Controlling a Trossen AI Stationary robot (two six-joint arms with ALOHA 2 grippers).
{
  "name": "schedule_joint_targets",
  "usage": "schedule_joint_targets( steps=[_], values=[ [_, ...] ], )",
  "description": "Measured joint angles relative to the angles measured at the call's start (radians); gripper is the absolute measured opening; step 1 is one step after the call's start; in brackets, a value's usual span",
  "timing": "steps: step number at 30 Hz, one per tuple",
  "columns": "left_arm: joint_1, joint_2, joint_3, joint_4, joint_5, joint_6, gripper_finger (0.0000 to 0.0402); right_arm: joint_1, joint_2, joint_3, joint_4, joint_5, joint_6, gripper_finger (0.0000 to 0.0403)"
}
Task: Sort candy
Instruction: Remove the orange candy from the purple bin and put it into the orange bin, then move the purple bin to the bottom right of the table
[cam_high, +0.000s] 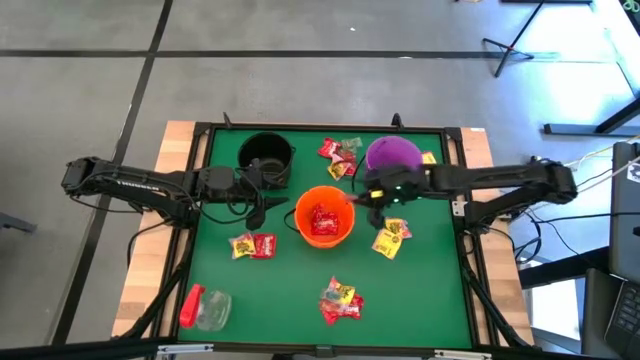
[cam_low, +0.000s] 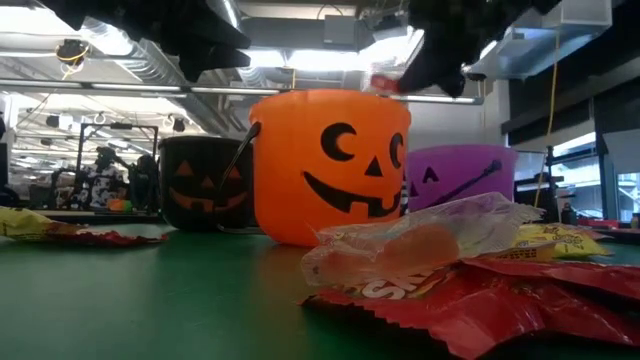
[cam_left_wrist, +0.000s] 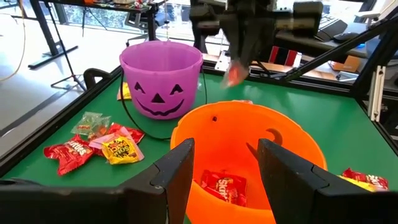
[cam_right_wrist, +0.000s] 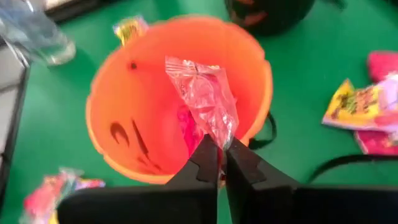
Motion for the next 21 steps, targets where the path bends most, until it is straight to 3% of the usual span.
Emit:
schedule_joint_targets(
  steps=[10, 16, 21],
  values=[
    [0.0, 0.0, 0.0, -0.005, -0.011, 0.002, 0.0167, 0.0, 0.172, 0.148, 0.005, -0.009, -0.12, 0.0036],
    [0.0, 0.0, 0.0, -0.024, -0.011, 0.004, 0.0167, 0.0, 0.178, 0.184, -0.014, -0.01, -0.164, 0.012],
    [0.0, 0.0, 0.0, -0.034, -0.011, 0.007, 0.0167, 0.0, 0.177, 0.247, -0.139, 0.003, -0.179, 0.0177]
  ],
)
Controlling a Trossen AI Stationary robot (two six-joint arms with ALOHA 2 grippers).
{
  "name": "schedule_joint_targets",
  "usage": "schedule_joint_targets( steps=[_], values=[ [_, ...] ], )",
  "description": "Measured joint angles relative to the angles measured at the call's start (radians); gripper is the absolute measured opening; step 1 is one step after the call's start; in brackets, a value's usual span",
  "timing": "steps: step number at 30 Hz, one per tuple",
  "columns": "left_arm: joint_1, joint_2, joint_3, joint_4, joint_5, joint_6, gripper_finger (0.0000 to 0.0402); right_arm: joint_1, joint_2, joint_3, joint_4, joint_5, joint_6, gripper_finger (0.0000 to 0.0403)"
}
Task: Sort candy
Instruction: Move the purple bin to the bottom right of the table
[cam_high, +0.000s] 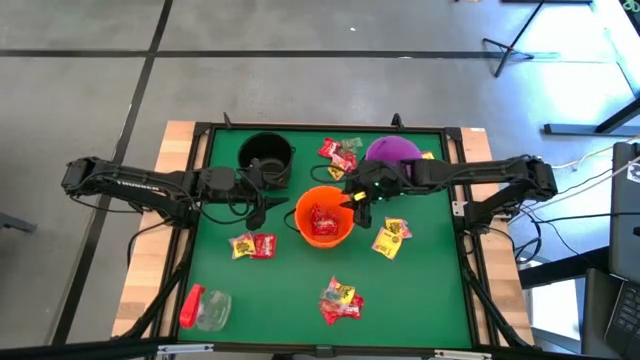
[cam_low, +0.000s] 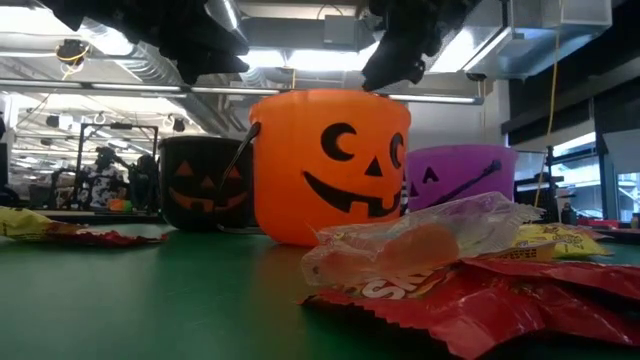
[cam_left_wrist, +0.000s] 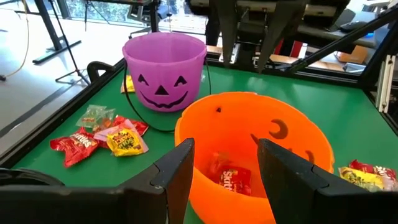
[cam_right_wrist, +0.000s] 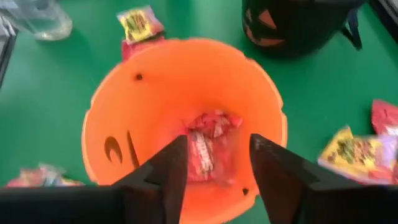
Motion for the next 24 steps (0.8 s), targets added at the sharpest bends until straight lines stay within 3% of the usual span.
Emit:
schedule_joint_targets(
  steps=[5, 9, 16, 24],
  values=[
    [0.0, 0.0, 0.0, -0.001, 0.0, 0.0, 0.0167, 0.0, -0.001, 0.104, -0.357, 0.19, 0.036, 0.0188],
    [0.0, 0.0, 0.0, -0.001, 0.0, 0.0, 0.0167, -0.001, -0.022, 0.099, -0.516, 0.246, 0.074, 0.0178],
    [0.0, 0.0, 0.0, -0.001, 0.0, 0.0, 0.0167, -0.002, -0.148, -0.047, -0.492, 0.292, 0.134, 0.0168],
    [0.0, 0.0, 0.0, 0.0, 0.0, 0.0, 0.0167, -0.098, -0.2, -0.205, -0.407, 0.287, 0.147, 0.0167]
  ],
)
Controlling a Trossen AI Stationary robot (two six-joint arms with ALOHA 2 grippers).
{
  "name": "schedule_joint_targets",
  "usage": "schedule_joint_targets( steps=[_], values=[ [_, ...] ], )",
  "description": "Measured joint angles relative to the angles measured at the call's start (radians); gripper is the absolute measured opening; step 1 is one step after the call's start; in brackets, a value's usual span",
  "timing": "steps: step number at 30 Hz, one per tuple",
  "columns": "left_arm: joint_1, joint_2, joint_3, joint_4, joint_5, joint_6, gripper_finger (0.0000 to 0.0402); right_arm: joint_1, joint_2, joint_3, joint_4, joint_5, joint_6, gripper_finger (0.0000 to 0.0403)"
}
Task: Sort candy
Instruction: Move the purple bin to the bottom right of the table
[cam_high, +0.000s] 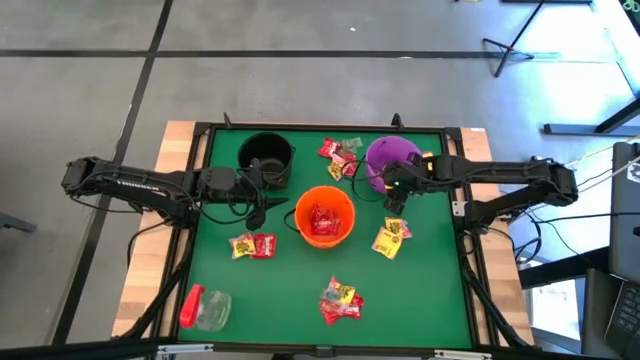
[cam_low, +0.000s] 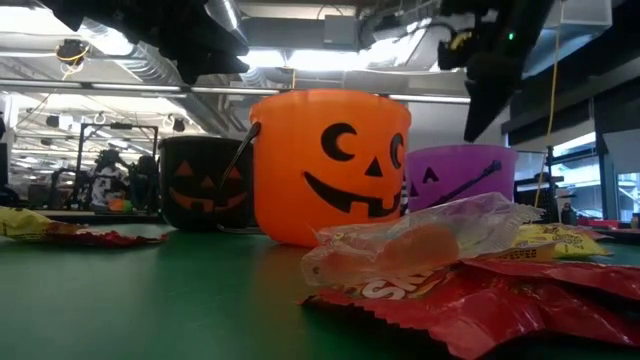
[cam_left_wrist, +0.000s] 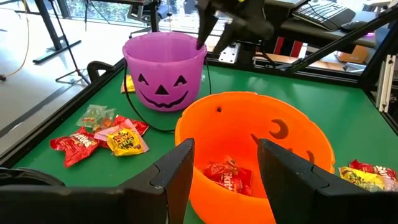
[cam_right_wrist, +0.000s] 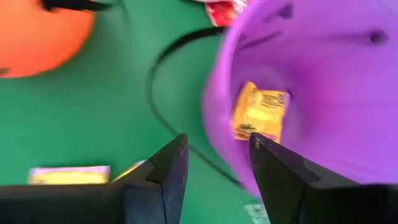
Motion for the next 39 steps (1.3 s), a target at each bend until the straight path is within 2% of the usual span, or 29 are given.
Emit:
schedule_joint_targets(
  steps=[5, 8, 11, 15, 16, 21, 24, 28, 31, 35, 39],
  values=[
    [0.0, 0.0, 0.0, 0.0, 0.0, 0.0, 0.0167, -0.079, 0.0, -0.039, 0.042, -0.016, -0.037, 0.0167],
    [0.0, 0.0, 0.0, 0.0, 0.0, -0.001, 0.0167, -0.111, 0.0, -0.044, 0.034, -0.038, -0.056, 0.0151],
    [0.0, 0.0, 0.0, 0.0, 0.0, 0.0, 0.0167, -0.132, 0.0, -0.044, 0.033, -0.068, -0.068, 0.0106],
    [0.0, 0.0, 0.0, 0.0, 0.0, 0.0, 0.0167, -0.148, 0.0, -0.044, 0.035, -0.097, -0.074, 0.0022],
    [0.0, 0.0, 0.0, 0.0, 0.0, 0.0, 0.0167, -0.148, 0.0, -0.044, 0.033, -0.094, -0.076, 0.0013],
    [0.0, 0.0, 0.0, 0.0, 0.0, 0.0, 0.0167, -0.145, -0.049, -0.014, -0.017, -0.06, -0.065, 0.0029],
    [0.0, 0.0, 0.0, 0.0, 0.0, 0.0, 0.0167, -0.129, -0.09, 0.047, -0.112, -0.06, -0.034, 0.0015],
    [0.0, 0.0, 0.0, 0.0, 0.0, 0.0, 0.0167, -0.05, -0.153, 0.148, -0.23, -0.039, -0.014, 0.0009],
    [0.0, 0.0, 0.0, 0.0, 0.0, 0.0, 0.0167, 0.053, -0.184, 0.215, -0.316, -0.079, 0.021, 0.0008],
    [0.0, 0.0, 0.0, 0.0, 0.0, -0.001, 0.0167, 0.248, -0.198, 0.254, -0.342, -0.159, 0.077, 0.0004],
    [0.0, 0.0, 0.0, 0.0, -0.008, -0.007, 0.0167, 0.463, -0.184, 0.258, -0.335, -0.167, 0.255, 0.0003]
  ],
)
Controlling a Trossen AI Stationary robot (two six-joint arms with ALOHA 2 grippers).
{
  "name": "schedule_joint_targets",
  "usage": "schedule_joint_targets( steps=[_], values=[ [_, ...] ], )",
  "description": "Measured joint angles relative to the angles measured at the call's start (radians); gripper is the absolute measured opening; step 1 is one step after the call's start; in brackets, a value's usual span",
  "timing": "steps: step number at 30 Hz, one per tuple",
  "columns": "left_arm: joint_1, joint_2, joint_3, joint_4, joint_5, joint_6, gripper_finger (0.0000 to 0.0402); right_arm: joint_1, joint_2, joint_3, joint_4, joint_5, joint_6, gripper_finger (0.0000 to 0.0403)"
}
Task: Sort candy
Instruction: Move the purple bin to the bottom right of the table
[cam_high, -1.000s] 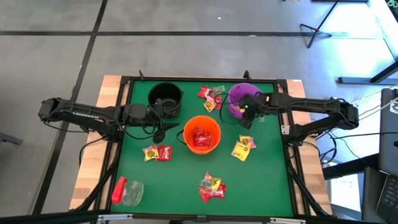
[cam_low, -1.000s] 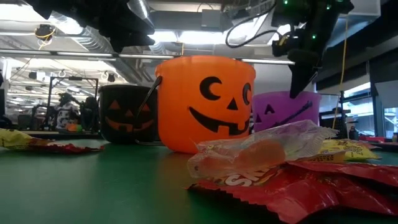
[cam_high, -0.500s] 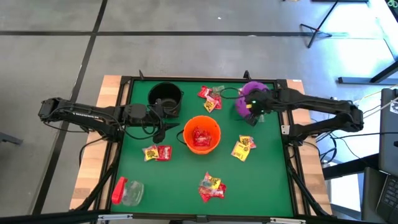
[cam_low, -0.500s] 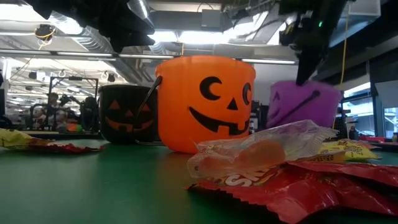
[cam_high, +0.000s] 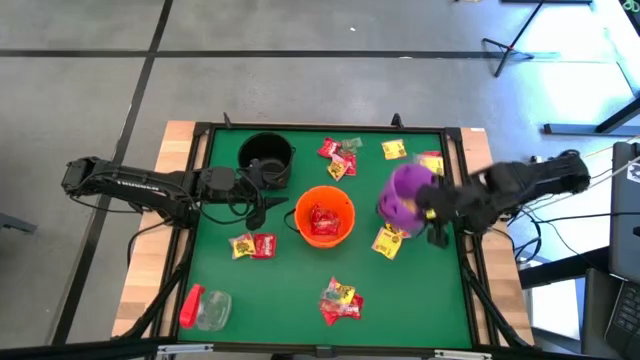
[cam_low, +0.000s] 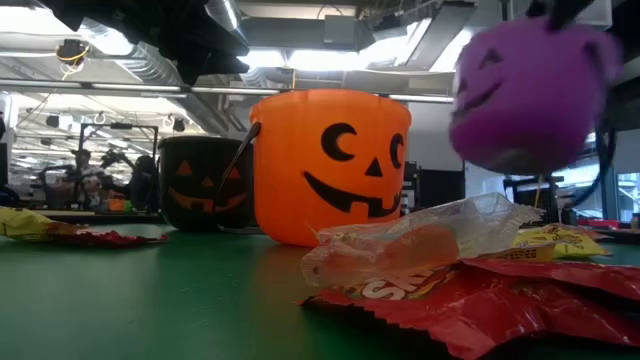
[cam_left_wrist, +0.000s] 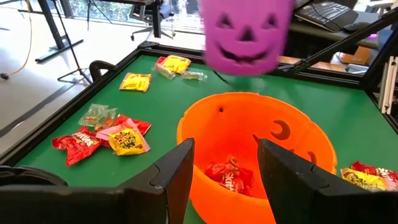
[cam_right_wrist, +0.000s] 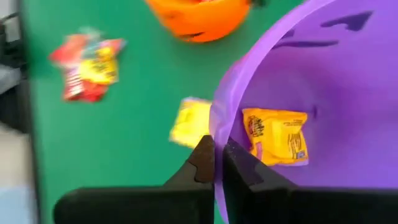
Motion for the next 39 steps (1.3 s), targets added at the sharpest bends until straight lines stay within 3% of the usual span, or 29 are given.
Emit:
schedule_joint_targets(
  steps=[8, 14, 19, 26, 34, 39],
  values=[
    [0.0, 0.0, 0.0, 0.0, -0.027, -0.001, 0.0167, 0.393, 0.108, 0.0, 0.036, -0.007, 0.441, 0.0002],
    [0.0, 0.0, 0.0, 0.001, -0.051, -0.005, 0.0167, 0.576, 0.214, 0.0, 0.201, 0.022, 0.647, 0.0001],
    [0.0, 0.0, 0.0, 0.002, -0.08, -0.03, 0.0167, 0.627, 0.299, 0.0, 0.26, 0.038, 0.681, 0.0001],
    [0.0, 0.0, 0.0, 0.008, -0.123, -0.062, 0.0167, 0.645, 0.398, 0.0, 0.251, -0.079, 0.689, 0.0],
    [0.0, 0.0, 0.0, 0.008, -0.095, -0.109, 0.0167, 0.692, 0.446, 0.0, 0.288, -0.052, 0.702, 0.0002],
    [0.0, 0.0, 0.0, 0.008, -0.094, -0.132, 0.0167, 0.71, 0.47, 0.0, 0.353, -0.023, 0.708, 0.0025]
  ],
)
